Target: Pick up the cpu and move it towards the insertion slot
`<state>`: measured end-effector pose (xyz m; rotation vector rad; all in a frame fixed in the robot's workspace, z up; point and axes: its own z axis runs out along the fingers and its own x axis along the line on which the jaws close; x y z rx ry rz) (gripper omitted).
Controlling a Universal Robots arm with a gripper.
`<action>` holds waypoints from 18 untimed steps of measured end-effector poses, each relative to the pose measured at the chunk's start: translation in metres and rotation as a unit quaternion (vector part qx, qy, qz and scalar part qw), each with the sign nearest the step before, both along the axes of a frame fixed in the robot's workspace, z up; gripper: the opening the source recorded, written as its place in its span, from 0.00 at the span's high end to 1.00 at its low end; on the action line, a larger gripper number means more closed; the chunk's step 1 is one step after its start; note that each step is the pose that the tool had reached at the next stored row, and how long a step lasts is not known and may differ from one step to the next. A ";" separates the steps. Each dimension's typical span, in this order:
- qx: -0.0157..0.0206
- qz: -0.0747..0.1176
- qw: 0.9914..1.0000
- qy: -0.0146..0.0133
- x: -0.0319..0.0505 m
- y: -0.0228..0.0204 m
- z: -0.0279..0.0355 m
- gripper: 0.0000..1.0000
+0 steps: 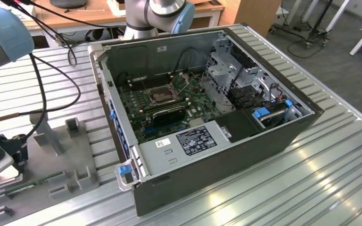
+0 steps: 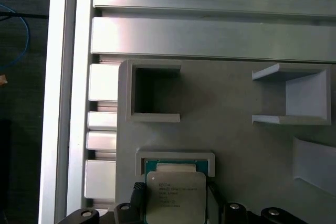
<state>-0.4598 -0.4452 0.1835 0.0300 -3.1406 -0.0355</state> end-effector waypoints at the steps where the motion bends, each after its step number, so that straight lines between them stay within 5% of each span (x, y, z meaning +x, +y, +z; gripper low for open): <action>1: 0.000 0.000 1.000 0.000 0.0000 0.0000 0.0008 0.45; 14: 0.000 0.000 1.000 0.000 0.0000 0.0000 0.0156 0.45; 18: 0.000 0.000 1.000 0.000 0.0000 0.0000 0.0158 0.45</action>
